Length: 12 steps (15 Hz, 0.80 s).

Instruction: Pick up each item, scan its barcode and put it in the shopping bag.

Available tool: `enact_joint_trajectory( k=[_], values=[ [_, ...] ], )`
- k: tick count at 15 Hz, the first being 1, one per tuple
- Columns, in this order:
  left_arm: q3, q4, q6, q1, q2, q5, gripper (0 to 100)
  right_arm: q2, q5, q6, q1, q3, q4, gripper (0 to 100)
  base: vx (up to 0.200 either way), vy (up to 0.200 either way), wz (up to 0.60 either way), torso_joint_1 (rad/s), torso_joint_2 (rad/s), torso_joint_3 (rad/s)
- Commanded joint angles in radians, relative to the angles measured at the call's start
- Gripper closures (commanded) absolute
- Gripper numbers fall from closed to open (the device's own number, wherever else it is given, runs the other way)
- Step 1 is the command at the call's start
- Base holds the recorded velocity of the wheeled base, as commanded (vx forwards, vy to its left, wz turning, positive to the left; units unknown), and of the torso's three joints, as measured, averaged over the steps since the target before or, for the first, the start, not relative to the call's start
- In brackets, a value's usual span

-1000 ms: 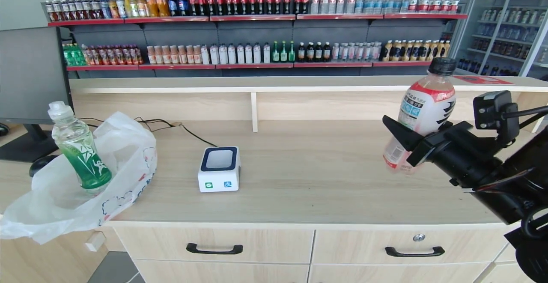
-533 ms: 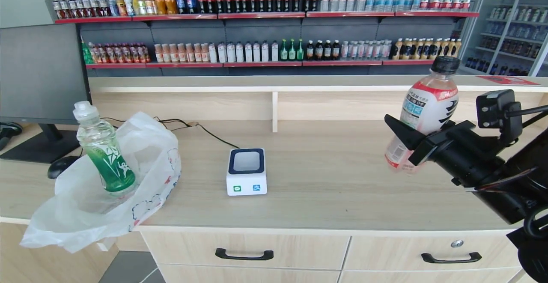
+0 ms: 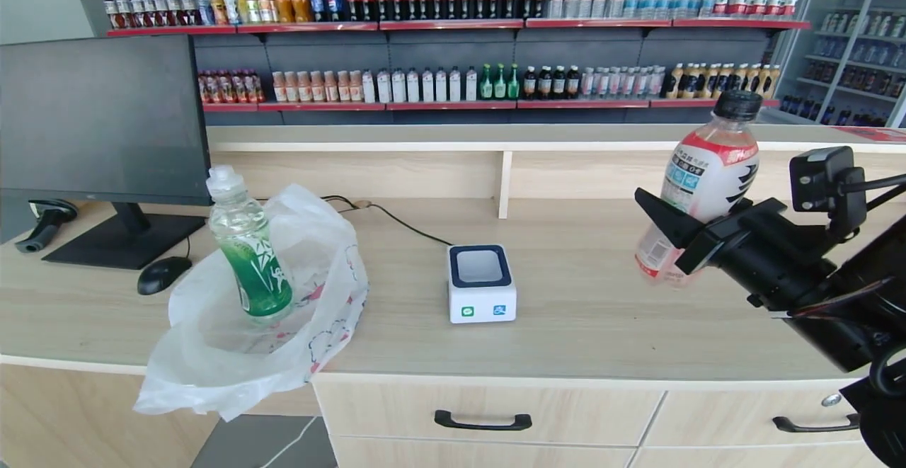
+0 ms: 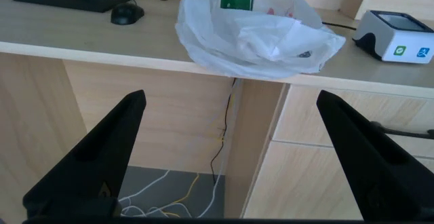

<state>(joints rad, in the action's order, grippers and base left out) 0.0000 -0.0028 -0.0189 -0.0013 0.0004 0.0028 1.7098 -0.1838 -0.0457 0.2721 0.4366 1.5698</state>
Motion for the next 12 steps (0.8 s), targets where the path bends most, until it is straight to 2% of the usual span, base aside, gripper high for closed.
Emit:
enact_joint_trajectory(
  k=[1,11,12],
  values=[
    [0.0,0.0,-0.001,0.0,0.0,0.0,0,-0.004,0.0,0.0,0.002,-0.001,0.001,100,0.0,0.2,0.0,0.007,0.0,0.007],
    [0.0,0.0,0.001,0.0,0.0,-0.001,0,-0.039,0.0,0.0,0.002,-0.033,0.001,100,0.0,0.2,0.0,0.004,0.0,0.0],
    [0.0,0.0,0.001,0.0,0.0,0.0,0,-0.039,0.0,0.0,0.002,-0.033,0.001,100,0.0,0.0,0.0,0.0,0.0,0.0]
  ],
)
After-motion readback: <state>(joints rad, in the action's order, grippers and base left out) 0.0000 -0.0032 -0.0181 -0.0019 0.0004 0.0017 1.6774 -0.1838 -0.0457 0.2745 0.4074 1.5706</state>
